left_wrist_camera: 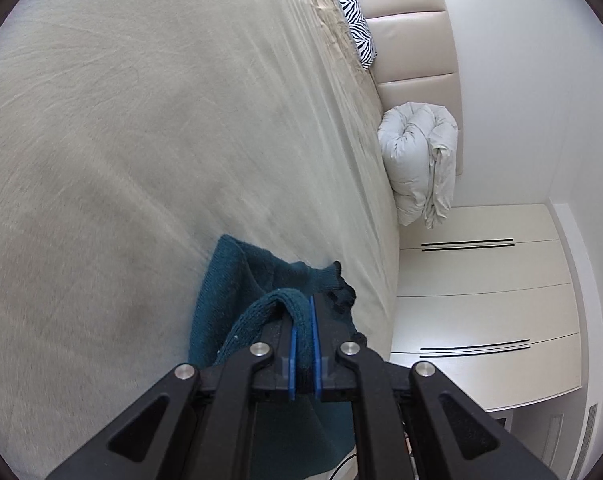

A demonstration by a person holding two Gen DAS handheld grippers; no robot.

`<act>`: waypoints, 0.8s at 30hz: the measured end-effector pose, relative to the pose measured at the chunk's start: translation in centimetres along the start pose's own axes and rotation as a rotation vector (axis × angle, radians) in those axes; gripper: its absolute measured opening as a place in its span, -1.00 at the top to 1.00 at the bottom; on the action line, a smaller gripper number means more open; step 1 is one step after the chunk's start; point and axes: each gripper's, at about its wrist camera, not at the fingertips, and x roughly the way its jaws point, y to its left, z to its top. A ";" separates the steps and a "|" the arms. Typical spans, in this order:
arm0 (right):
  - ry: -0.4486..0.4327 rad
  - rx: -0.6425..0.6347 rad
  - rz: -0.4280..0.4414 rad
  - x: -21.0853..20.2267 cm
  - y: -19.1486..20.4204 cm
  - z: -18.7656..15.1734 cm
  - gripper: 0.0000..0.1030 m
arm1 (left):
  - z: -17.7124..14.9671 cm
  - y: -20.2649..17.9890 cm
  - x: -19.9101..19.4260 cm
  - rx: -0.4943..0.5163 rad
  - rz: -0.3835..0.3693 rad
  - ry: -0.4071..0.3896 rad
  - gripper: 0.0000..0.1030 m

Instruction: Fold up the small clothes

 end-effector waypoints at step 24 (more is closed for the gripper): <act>-0.072 -0.102 -0.051 -0.3 1.9 -1.5 -0.21 | -5.8 0.8 -3.2 0.159 0.129 -0.066 -0.11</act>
